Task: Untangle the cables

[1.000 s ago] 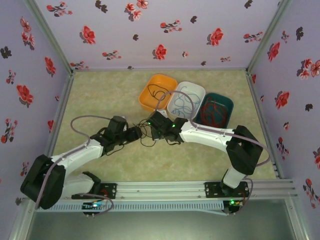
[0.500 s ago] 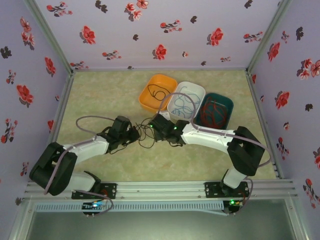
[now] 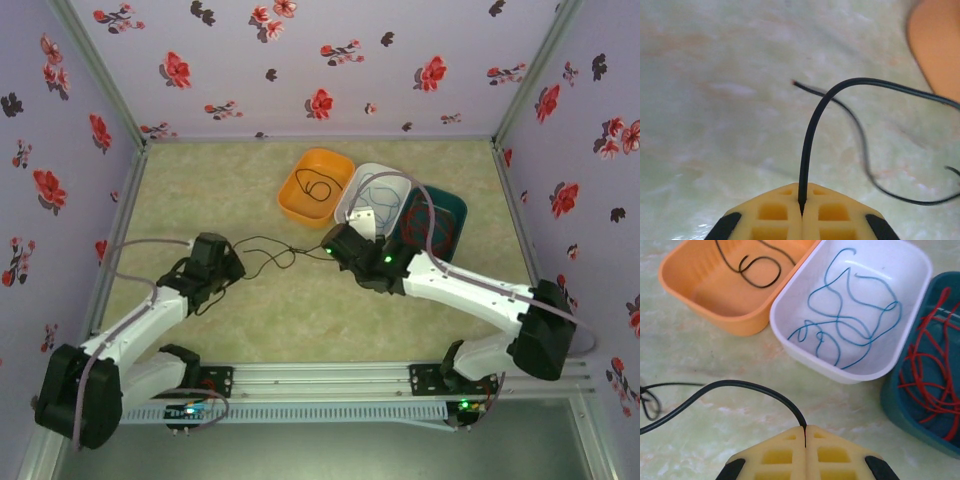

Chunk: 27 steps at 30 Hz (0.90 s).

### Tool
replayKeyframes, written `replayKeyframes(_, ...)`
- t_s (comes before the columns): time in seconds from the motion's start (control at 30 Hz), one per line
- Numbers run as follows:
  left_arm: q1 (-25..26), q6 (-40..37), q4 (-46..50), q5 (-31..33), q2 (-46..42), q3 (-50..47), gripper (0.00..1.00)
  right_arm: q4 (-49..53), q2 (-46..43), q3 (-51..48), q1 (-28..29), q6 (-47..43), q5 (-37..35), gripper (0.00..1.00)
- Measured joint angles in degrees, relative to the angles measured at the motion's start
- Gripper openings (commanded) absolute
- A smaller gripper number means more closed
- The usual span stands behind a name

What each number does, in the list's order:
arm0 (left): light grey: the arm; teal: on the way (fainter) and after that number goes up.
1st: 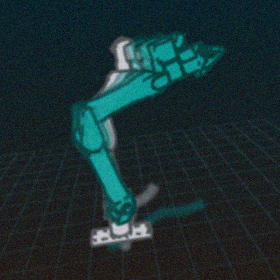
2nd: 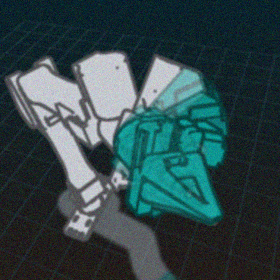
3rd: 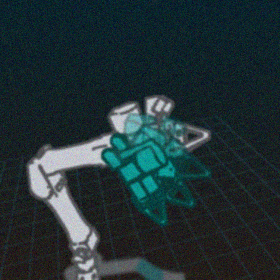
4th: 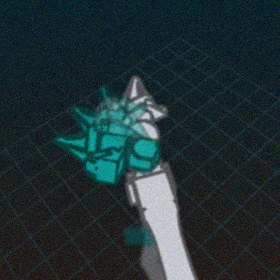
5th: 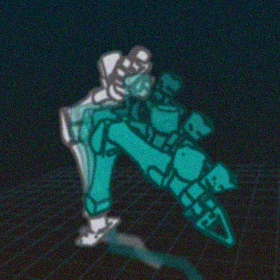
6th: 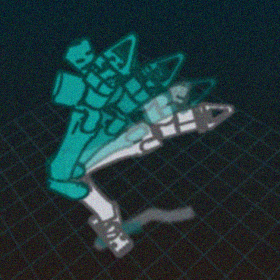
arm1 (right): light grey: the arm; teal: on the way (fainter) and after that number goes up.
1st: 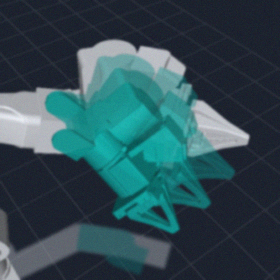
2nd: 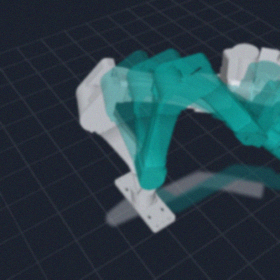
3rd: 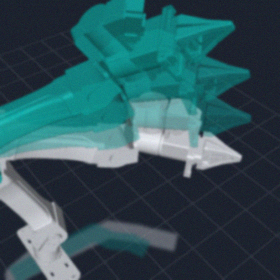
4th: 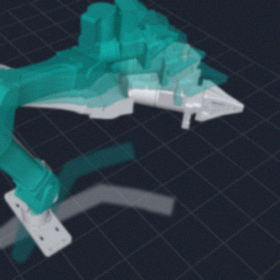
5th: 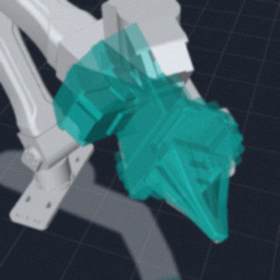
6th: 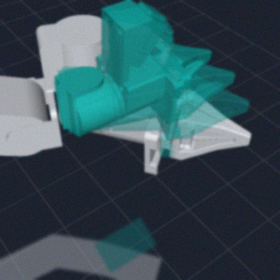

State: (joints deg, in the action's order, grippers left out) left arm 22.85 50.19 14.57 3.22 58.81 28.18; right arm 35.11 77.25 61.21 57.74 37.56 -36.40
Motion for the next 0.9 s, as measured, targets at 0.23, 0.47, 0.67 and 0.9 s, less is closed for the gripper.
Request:
replayKeyframes(0.23, -4.61, -2.29, 5.97, 1.09, -3.19, -0.94, 0.0, 2.08, -5.81, -0.35, 0.0, -0.09, -2.75, 0.0)
replayKeyframes(0.47, -6.97, -4.04, 8.09, 1.31, -3.17, -0.94, 0.0, 2.75, -11.1, -0.35, -0.11, -1.53, -3.54, 0.0)
replayKeyframes(0.67, -7.02, -4.74, 8.2, 0.96, -3.1, -0.94, 0.0, 2.75, -11.91, 0.59, -0.96, -3.63, -3.56, 0.0)
replayKeyframes(0.9, -7.13, -5.46, 8.11, -0.33, -2.91, -0.94, 0.0, 0.22, -9.01, 4.0, -4.0, -6.71, -3.74, 0.0)
